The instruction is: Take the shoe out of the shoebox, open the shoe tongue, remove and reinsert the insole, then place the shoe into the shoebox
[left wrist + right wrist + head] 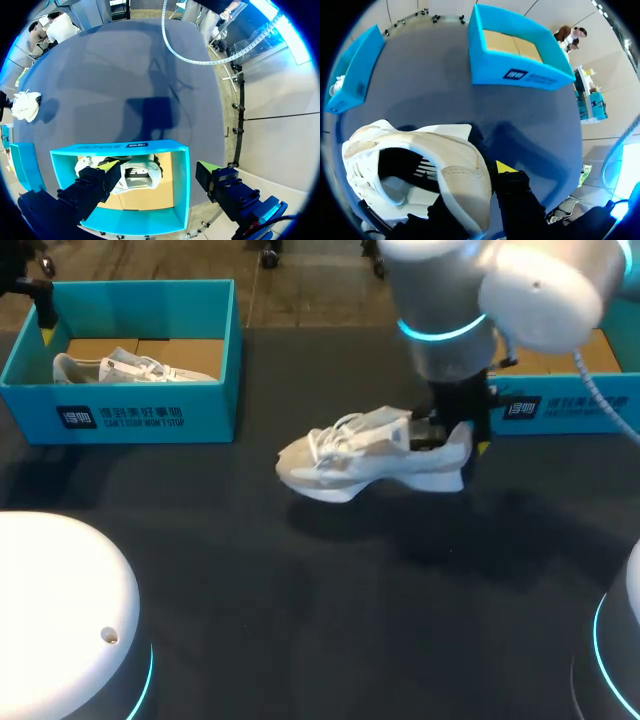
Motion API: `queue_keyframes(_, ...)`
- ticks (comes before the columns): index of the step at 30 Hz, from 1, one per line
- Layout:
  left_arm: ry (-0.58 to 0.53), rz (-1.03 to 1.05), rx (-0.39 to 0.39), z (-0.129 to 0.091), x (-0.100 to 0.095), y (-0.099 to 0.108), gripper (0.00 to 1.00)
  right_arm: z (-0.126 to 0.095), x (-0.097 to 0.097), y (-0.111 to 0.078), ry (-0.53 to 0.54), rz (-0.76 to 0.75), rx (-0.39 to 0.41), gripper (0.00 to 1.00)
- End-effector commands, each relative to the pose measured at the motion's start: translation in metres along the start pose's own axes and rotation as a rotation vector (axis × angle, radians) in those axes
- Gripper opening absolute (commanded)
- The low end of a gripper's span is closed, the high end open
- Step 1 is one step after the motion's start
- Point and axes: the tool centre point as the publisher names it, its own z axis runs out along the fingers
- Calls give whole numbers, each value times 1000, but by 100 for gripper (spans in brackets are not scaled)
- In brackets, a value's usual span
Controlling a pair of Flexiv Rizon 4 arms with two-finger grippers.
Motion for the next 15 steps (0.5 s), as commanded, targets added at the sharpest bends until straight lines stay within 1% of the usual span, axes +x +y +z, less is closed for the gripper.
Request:
queue_keyframes(1,1,0,-1,0,0,0,100,5,25,-3,-17,5,-1,0)
queue_keyframes(11,1,0,-1,0,0,0,100,5,25,-3,-17,5,-1,0)
queue_keyframes(15,1,0,-1,0,0,0,100,18,44,-34,-18,15,16,0)
